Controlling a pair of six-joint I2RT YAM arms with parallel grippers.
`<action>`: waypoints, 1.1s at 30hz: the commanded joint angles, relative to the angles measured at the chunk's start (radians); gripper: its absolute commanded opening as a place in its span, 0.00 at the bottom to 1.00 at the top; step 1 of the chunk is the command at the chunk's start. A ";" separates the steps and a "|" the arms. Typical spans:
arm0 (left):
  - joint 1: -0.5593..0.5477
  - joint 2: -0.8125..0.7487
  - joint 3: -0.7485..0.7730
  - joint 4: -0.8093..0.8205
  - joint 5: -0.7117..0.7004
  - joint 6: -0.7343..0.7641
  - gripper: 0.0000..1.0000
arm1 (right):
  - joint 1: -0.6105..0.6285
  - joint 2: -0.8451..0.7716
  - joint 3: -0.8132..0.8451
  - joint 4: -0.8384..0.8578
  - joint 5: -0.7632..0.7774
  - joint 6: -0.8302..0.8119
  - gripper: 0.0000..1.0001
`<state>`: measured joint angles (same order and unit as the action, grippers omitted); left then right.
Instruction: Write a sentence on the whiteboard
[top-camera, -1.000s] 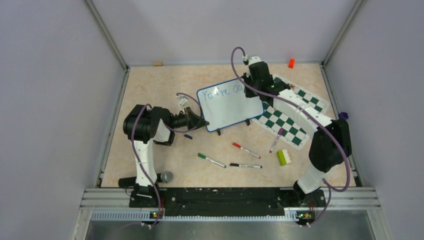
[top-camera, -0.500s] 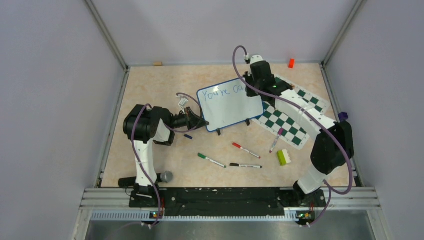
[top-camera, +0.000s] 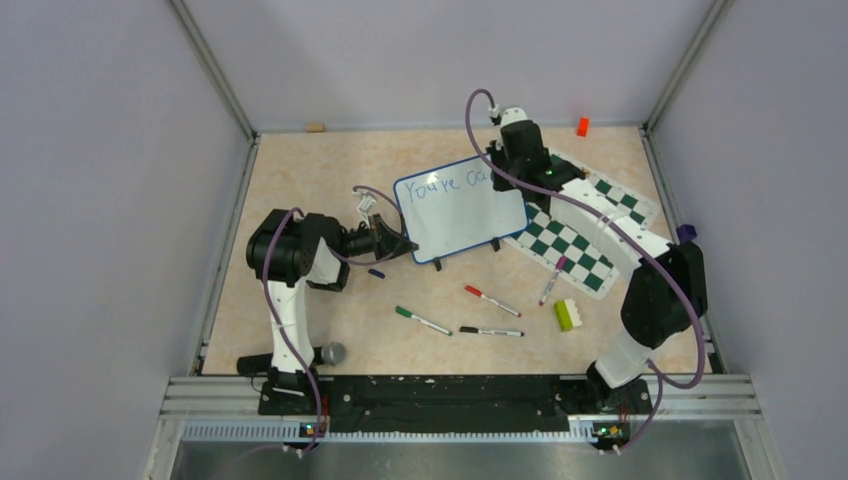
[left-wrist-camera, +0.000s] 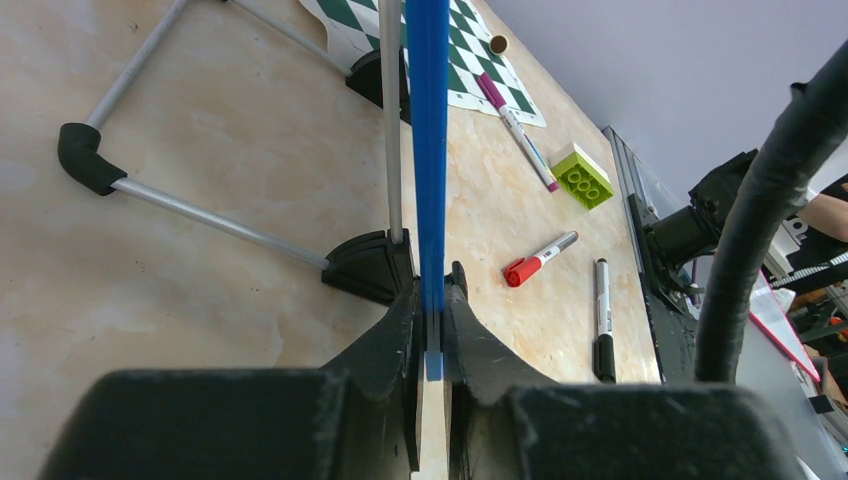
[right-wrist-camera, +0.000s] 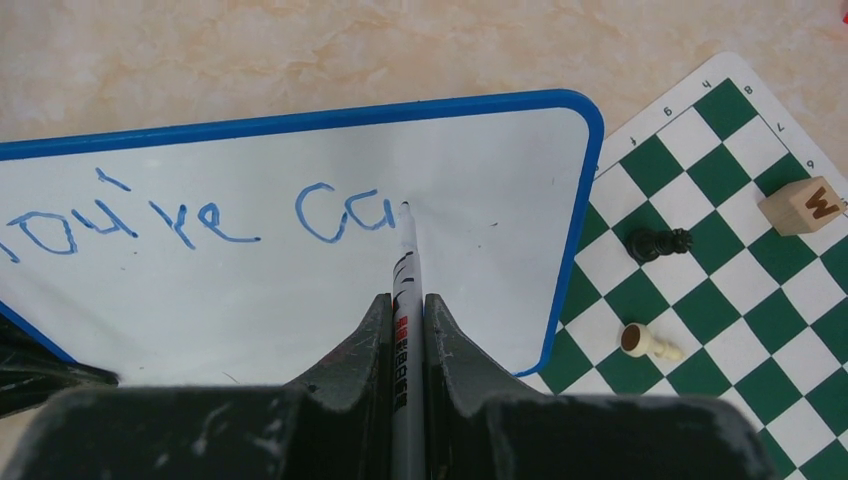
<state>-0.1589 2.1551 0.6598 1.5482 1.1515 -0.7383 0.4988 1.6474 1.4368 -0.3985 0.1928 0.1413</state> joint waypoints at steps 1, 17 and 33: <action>-0.005 -0.031 -0.009 0.072 0.054 0.016 0.05 | -0.011 0.017 0.063 0.048 0.031 -0.005 0.00; -0.004 -0.029 -0.008 0.072 0.054 0.017 0.05 | -0.028 0.019 0.018 0.033 -0.025 0.002 0.00; -0.004 -0.030 -0.009 0.072 0.054 0.017 0.05 | -0.028 -0.044 -0.086 0.012 -0.049 0.009 0.00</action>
<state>-0.1589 2.1551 0.6598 1.5486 1.1538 -0.7391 0.4793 1.6417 1.3479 -0.4007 0.1524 0.1425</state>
